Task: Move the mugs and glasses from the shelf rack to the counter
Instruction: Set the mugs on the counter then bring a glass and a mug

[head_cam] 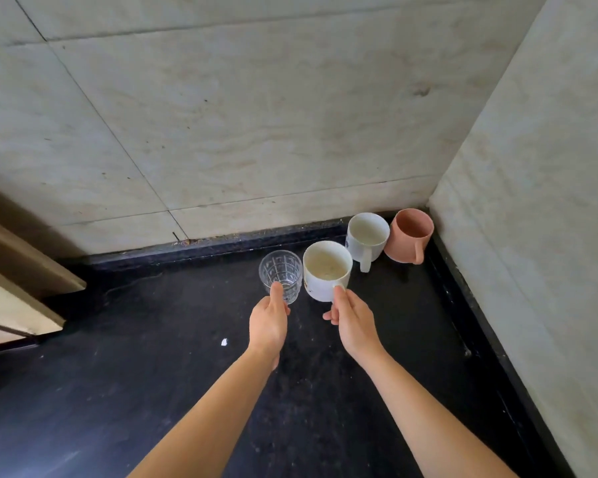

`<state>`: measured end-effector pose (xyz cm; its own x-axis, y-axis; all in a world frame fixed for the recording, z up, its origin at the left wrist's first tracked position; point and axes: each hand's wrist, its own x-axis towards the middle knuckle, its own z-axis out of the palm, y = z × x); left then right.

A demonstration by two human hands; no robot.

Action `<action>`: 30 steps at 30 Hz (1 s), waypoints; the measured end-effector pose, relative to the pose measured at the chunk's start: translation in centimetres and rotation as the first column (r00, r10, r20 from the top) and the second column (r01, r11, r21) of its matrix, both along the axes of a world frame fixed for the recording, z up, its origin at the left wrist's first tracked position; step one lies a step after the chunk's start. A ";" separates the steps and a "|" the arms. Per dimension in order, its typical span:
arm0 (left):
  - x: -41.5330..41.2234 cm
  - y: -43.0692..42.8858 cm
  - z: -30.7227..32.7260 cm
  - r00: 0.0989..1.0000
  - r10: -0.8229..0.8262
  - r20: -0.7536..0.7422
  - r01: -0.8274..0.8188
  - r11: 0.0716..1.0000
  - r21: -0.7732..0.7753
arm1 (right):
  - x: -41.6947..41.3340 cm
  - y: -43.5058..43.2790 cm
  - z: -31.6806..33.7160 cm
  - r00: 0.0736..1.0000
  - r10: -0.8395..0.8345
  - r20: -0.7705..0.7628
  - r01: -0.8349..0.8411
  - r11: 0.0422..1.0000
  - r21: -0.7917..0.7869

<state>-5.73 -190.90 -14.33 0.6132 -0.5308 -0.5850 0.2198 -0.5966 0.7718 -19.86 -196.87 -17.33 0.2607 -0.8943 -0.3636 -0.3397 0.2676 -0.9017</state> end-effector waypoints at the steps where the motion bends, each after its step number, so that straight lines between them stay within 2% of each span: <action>1: 0.4 -0.8 -1.0 1.000 0.002 0.006 -0.002 1.000 0.003 | 0.7 -0.8 -0.8 1.000 -0.008 -0.003 0.008 1.000 -0.003; 7: 1.6 -4.1 -4.8 0.999 0.010 0.052 -0.009 1.000 -0.024 | 3.3 -4.6 -3.8 0.998 -0.062 -0.010 0.061 0.998 -0.026; 19: 2.8 -9.6 -5.5 0.997 -0.050 0.053 0.054 0.995 -0.086 | 4.1 -8.3 -6.3 0.996 -0.091 -0.018 0.091 0.995 -0.030; 24: 3.1 -10.8 -5.1 0.999 -0.049 -0.017 0.047 0.995 -0.087 | 4.1 -8.3 -5.9 0.994 -0.066 -0.082 0.063 0.997 -0.039; 27: 3.3 -10.7 -4.7 0.998 -0.070 -0.010 0.069 0.995 -0.072 | 4.4 -8.2 -4.8 0.987 -0.044 -0.156 0.040 0.999 -0.030; 30: 3.5 -10.1 -3.9 0.996 -0.085 -0.017 0.085 0.996 -0.018 | 5.0 -7.6 -3.4 0.974 -0.099 -0.202 0.105 0.994 0.017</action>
